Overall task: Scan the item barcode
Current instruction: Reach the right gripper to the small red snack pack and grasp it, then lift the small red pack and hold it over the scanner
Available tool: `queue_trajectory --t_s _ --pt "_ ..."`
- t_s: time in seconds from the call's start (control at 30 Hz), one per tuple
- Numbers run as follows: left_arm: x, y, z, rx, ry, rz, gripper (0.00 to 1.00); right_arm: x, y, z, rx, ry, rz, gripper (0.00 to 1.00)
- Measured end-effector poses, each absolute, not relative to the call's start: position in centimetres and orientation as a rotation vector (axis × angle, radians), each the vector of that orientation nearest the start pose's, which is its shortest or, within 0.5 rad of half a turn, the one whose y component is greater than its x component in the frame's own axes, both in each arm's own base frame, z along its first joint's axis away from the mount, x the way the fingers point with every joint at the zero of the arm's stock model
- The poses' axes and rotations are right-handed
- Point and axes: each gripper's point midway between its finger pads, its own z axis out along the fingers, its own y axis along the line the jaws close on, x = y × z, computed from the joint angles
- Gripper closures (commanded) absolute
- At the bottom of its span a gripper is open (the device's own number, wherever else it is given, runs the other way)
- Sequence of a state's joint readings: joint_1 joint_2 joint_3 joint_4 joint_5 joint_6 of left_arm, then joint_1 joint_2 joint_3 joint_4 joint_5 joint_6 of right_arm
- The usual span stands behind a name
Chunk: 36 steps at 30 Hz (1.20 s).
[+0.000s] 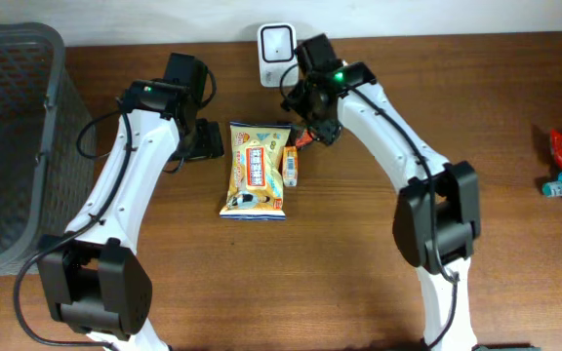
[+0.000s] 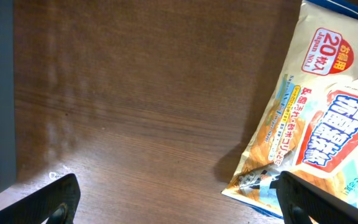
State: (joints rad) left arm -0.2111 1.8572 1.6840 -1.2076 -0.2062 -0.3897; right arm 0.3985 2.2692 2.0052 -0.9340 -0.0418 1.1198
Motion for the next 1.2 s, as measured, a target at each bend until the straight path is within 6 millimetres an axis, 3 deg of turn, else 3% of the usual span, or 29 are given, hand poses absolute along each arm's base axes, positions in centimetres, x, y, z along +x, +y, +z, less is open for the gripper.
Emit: queue_trajectory --t_s 0.03,0.07,0.13,0.17,0.2,0.33,0.47,0.6,0.7,0.8,0.87,0.97,1.03,1.07,1.2 --pt "39.1 -4.8 14.6 -0.287 2.878 0.204 0.01 48.8 21.2 7.1 1.035 2.692 0.402 0.19" --pt "39.1 -4.8 14.6 -0.286 2.879 0.204 0.01 49.0 21.2 4.6 1.079 2.7 0.371 0.2" --pt "39.1 -4.8 14.6 -0.286 2.879 0.204 0.01 49.0 20.9 3.0 1.106 2.703 0.33 0.21" --pt "39.1 -4.8 14.6 -0.286 2.878 0.205 0.01 49.0 20.5 2.7 1.112 2.699 0.299 0.25" --pt "39.1 -4.8 14.6 -0.287 2.878 0.204 0.01 48.7 19.7 2.6 1.118 2.695 0.237 0.42" --pt "39.1 -4.8 14.6 -0.286 2.879 0.205 0.01 47.9 17.8 2.3 1.118 2.727 0.146 0.57" --pt "39.1 -4.8 14.6 -0.286 2.878 0.204 0.01 48.9 13.9 2.2 0.994 2.815 0.189 0.57" --pt "39.1 -4.8 14.6 -0.286 2.879 0.204 0.01 50.2 10.4 4.4 0.627 2.934 0.408 0.5" --pt "39.0 -4.8 14.6 -0.286 2.88 0.205 0.01 48.0 10.8 5.3 0.409 3.047 0.429 0.5" --pt "39.1 -4.8 14.6 -0.286 2.878 0.205 0.01 46.4 13.4 5.6 0.263 3.101 0.448 0.49" --pt "39.1 -4.8 14.6 -0.286 2.878 0.204 0.01 46.0 14.9 5.5 0.331 3.109 0.409 0.48" --pt "39.1 -4.8 14.6 -0.286 2.878 0.204 0.01 46.4 15.2 5.1 0.596 3.021 0.161 0.48" --pt "39.1 -4.8 14.6 -0.286 2.879 0.204 0.01 46.9 15.6 5.1 0.704 2.954 0.118 0.52" --pt "39.1 -4.8 14.6 -0.286 2.878 0.204 0.01 47.3 15.1 4.9 0.784 2.911 0.078 0.59" --pt "39.1 -4.8 14.6 -0.286 2.878 0.204 0.01 47.9 14.1 2.4 0.883 2.871 -0.02 0.65"
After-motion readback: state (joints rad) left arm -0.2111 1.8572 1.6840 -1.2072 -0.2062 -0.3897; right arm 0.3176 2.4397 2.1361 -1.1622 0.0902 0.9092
